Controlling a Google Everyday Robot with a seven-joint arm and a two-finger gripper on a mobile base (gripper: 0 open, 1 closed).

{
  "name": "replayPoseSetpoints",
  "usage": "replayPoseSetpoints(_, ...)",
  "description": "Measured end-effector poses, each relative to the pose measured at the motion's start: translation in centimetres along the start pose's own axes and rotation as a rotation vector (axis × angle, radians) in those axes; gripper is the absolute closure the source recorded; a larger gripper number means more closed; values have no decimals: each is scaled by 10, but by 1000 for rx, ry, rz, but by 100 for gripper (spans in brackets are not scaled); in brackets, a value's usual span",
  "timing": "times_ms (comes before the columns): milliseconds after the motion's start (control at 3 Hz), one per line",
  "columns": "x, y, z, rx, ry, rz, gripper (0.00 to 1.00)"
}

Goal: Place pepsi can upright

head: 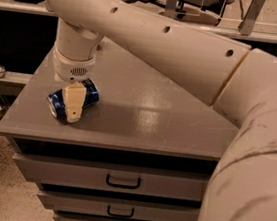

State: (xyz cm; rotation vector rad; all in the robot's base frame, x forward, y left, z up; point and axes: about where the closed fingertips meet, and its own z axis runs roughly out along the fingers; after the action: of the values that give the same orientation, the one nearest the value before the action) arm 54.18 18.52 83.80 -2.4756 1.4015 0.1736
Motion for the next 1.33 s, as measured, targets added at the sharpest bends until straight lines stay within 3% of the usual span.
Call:
replayPoseSetpoints(1000,9,2,-16,32,46,16,94)
replayPoseSetpoints(1333,11,-3,-34,90,-24,31,100)
